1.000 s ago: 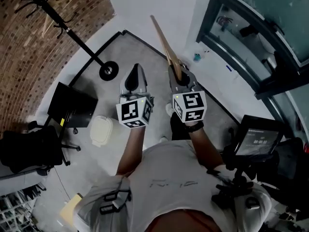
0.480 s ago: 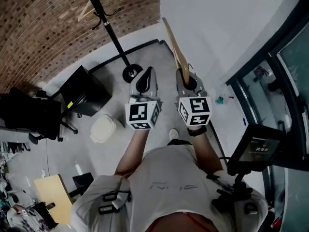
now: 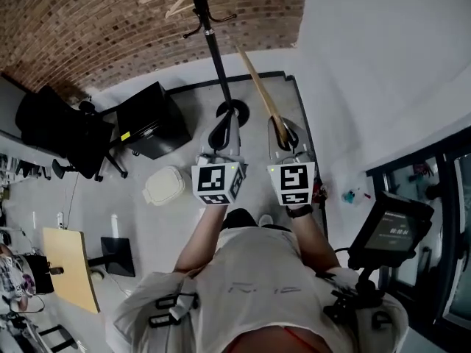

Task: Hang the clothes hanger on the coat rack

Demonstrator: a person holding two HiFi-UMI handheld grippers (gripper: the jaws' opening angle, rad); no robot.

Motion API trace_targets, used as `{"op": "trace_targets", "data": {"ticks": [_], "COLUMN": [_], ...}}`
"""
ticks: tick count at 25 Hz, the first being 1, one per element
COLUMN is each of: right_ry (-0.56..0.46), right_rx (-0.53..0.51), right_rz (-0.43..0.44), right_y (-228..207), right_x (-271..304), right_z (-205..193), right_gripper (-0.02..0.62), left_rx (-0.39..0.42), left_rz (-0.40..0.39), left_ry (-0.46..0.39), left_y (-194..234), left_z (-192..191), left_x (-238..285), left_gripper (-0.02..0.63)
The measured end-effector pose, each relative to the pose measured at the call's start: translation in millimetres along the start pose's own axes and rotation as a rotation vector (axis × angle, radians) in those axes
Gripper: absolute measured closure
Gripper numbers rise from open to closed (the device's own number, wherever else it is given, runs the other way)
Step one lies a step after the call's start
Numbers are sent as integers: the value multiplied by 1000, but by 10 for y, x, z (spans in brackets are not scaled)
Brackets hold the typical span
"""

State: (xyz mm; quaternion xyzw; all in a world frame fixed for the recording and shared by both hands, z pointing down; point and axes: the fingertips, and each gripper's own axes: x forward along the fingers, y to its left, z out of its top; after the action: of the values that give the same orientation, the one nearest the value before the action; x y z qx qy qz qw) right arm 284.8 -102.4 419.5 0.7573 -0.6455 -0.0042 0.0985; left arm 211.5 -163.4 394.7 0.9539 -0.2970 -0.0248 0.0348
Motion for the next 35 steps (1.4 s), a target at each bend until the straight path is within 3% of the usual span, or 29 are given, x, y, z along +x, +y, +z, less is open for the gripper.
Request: {"op": "trace_targets", "data": {"ticks": [6, 11, 18, 22, 26, 35], "right_ry": [23, 8, -29, -10, -28, -43], "right_rx": [6, 16, -11, -94, -109, -99], "right_rz": [101, 171, 206, 247, 303, 454], "right_y": [120, 159, 117, 209, 200, 29], "right_x": [489, 1172, 2284, 2728, 3062, 3684], "right_z": [-119, -124, 292, 464, 459, 565], "right_gripper": [591, 591, 591, 591, 591, 592], "left_rx": [10, -6, 15, 14, 17, 50], "left_rz": [63, 92, 114, 127, 175, 210], "left_ry": [26, 8, -80, -109, -133, -101], "left_y": [411, 967, 1798, 2211, 2641, 2856], "left_z": [-117, -189, 231, 392, 480, 494], "left_x": [146, 673, 1420, 1624, 1758, 2244], "left_gripper": [607, 607, 606, 606, 606, 607]}}
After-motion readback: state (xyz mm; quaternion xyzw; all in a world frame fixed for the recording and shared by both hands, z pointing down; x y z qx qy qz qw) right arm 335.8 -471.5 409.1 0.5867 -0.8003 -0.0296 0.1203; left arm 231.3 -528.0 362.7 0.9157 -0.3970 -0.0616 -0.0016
